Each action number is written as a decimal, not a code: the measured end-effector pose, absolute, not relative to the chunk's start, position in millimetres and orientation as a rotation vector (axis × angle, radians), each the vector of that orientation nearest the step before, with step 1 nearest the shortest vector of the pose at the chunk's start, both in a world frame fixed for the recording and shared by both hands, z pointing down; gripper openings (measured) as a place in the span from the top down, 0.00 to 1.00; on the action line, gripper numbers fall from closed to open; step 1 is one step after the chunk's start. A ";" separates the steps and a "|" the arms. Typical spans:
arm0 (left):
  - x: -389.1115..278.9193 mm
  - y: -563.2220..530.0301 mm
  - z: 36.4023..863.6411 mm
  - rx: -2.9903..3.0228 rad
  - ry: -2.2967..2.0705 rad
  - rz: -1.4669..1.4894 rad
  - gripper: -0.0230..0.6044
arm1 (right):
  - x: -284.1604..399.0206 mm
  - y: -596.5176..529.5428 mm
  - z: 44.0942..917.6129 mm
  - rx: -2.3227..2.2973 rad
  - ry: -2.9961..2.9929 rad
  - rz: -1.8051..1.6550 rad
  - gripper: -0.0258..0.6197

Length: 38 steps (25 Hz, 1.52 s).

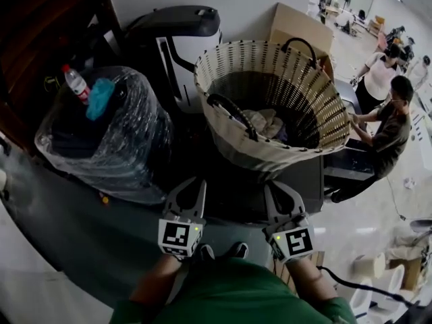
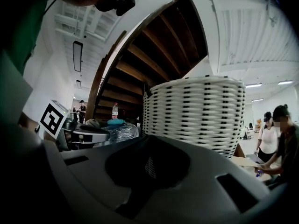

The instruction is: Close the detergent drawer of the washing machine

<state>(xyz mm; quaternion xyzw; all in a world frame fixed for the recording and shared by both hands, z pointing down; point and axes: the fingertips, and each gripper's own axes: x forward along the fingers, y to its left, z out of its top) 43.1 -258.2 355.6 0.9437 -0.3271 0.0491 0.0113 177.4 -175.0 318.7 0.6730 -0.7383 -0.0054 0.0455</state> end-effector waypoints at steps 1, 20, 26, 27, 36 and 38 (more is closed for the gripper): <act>43.9 -257.6 349.9 2.951 -1.015 0.131 0.90 | 180.2 -174.6 316.5 2.062 -2.247 -0.022 0.92; 49.7 -256.8 361.0 2.926 -0.976 0.131 0.90 | 196.7 -179.5 326.4 2.071 -2.223 -0.006 0.92; 49.2 -257.3 363.3 2.909 -0.977 0.141 0.90 | 197.7 -177.8 331.2 2.055 -2.210 0.015 0.92; 48.9 -257.4 364.7 2.903 -0.977 0.146 0.90 | 198.0 -178.2 330.2 2.057 -2.211 0.004 0.93; 49.1 -254.1 369.3 2.887 -0.977 0.148 0.90 | 197.7 -174.7 331.0 2.052 -2.187 0.048 0.92; 48.9 -253.2 368.3 2.887 -0.977 0.149 0.90 | 197.8 -173.8 331.0 2.055 -2.180 0.056 0.92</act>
